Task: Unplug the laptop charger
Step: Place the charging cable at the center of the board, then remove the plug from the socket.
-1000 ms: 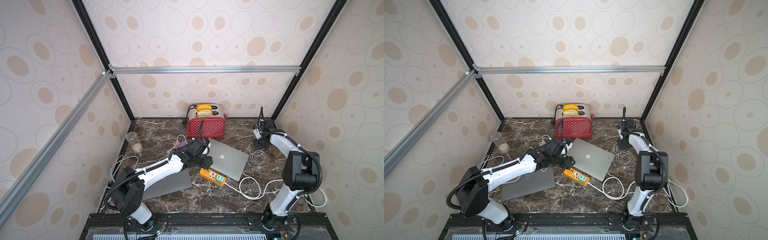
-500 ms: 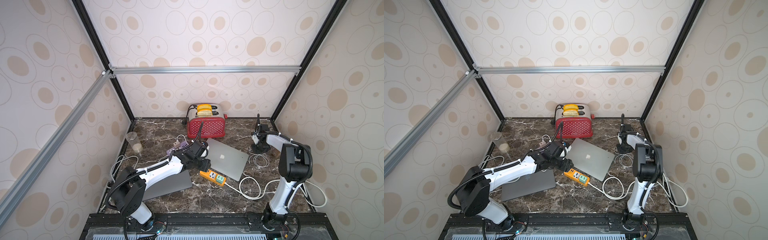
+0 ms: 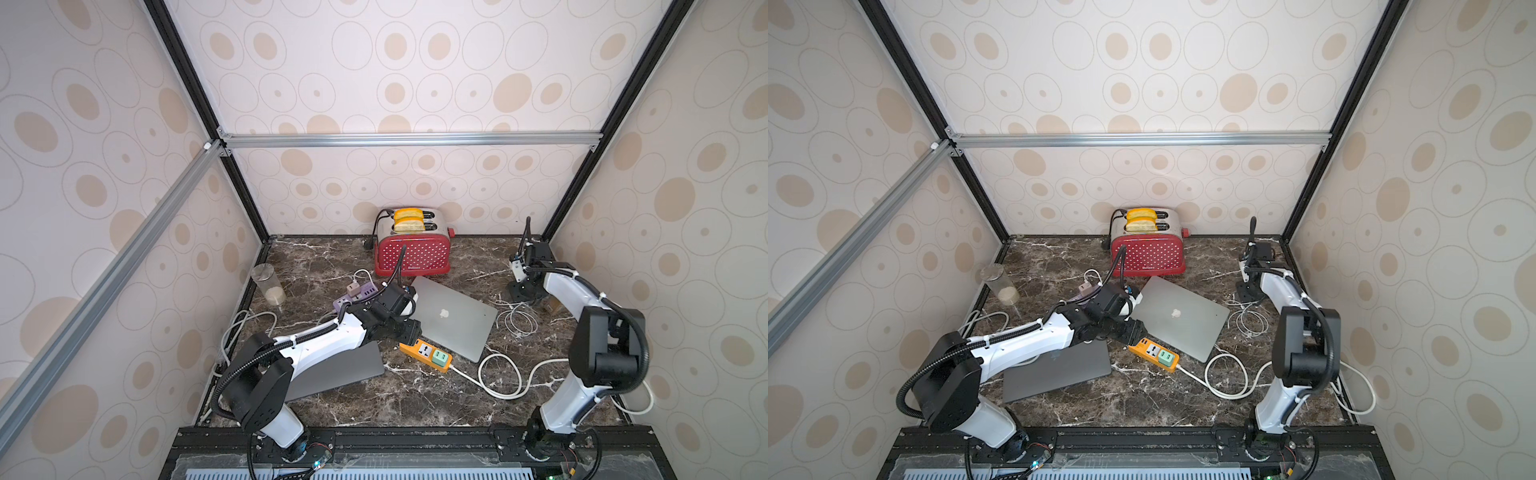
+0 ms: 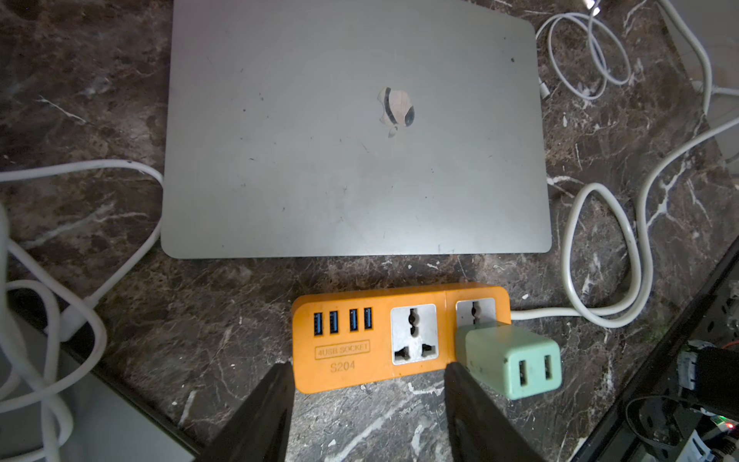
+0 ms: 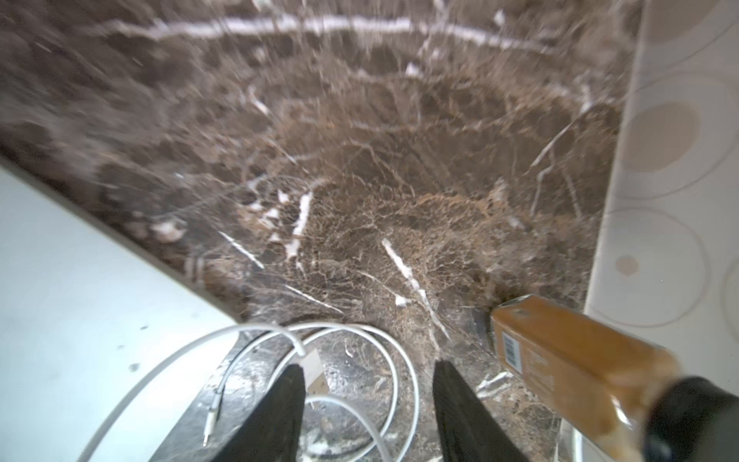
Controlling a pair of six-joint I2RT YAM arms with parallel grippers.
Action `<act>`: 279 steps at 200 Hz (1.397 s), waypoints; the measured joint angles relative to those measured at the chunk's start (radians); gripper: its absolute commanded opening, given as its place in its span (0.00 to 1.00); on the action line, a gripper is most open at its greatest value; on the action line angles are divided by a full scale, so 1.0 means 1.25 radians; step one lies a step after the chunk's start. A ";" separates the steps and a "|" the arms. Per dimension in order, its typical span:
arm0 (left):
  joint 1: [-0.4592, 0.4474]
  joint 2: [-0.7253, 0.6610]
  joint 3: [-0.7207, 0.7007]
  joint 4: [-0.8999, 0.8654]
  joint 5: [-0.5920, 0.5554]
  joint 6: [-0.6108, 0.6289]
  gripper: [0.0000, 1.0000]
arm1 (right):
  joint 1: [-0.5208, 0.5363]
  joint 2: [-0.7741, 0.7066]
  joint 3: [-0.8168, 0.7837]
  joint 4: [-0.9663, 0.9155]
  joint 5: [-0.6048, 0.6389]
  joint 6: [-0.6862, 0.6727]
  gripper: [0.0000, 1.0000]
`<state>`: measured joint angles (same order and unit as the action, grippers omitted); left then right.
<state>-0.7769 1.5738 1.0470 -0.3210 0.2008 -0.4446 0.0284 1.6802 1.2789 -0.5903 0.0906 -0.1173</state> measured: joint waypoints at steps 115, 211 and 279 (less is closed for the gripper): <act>0.002 0.043 -0.055 0.049 0.045 -0.051 0.56 | 0.297 -0.393 -0.278 0.142 -0.291 0.015 0.55; 0.002 0.077 -0.065 0.091 0.057 -0.063 0.54 | 0.477 -0.412 -0.381 0.156 -0.331 0.039 0.61; 0.002 0.081 -0.071 0.113 0.057 -0.067 0.54 | 0.540 -0.413 -0.394 0.133 -0.344 0.027 0.63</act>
<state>-0.7750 1.6745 0.9585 -0.1799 0.2718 -0.5282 0.7036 1.1645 0.7860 -0.4244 -0.3389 -0.0834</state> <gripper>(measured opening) 0.538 0.626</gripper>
